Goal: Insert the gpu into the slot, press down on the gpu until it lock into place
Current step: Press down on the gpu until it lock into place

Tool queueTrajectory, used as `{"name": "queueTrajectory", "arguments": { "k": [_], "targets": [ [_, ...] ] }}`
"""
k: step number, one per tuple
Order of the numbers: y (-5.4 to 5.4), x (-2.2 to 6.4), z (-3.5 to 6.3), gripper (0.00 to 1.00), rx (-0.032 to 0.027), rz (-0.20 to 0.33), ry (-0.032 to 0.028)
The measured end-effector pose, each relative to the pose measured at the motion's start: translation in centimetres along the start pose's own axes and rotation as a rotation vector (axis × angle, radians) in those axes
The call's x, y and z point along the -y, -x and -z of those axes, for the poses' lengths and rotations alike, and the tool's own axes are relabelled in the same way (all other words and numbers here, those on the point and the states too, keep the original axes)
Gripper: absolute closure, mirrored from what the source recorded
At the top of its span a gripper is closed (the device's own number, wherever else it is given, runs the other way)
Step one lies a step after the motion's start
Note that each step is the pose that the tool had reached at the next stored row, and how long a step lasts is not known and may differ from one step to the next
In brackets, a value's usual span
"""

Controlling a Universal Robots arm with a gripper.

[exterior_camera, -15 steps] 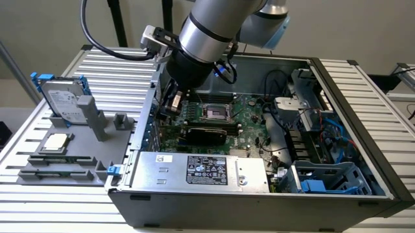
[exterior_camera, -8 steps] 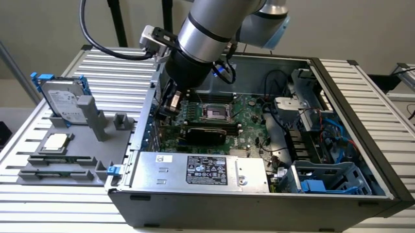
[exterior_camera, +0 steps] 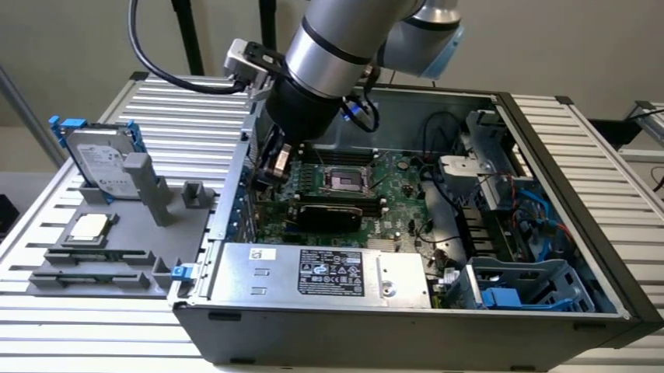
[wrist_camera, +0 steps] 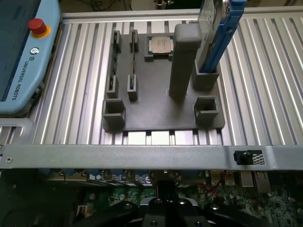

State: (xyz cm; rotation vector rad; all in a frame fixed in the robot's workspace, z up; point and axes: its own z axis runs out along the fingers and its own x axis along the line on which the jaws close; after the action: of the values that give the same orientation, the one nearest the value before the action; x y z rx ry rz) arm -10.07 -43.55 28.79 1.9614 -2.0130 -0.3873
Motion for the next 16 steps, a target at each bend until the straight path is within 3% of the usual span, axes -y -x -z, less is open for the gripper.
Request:
{"name": "queueTrajectory", "arguments": {
  "k": [1, 2, 16],
  "targets": [
    [0.00, 0.07, 0.04, 0.89, 0.0004, 0.000, -0.0095],
    [0.00, 0.13, 0.08, 0.89, 0.0005, -0.001, -0.0242],
    [0.02, 0.89, 0.41, 0.89, 0.0080, -0.005, -0.2790]
  ]
}}
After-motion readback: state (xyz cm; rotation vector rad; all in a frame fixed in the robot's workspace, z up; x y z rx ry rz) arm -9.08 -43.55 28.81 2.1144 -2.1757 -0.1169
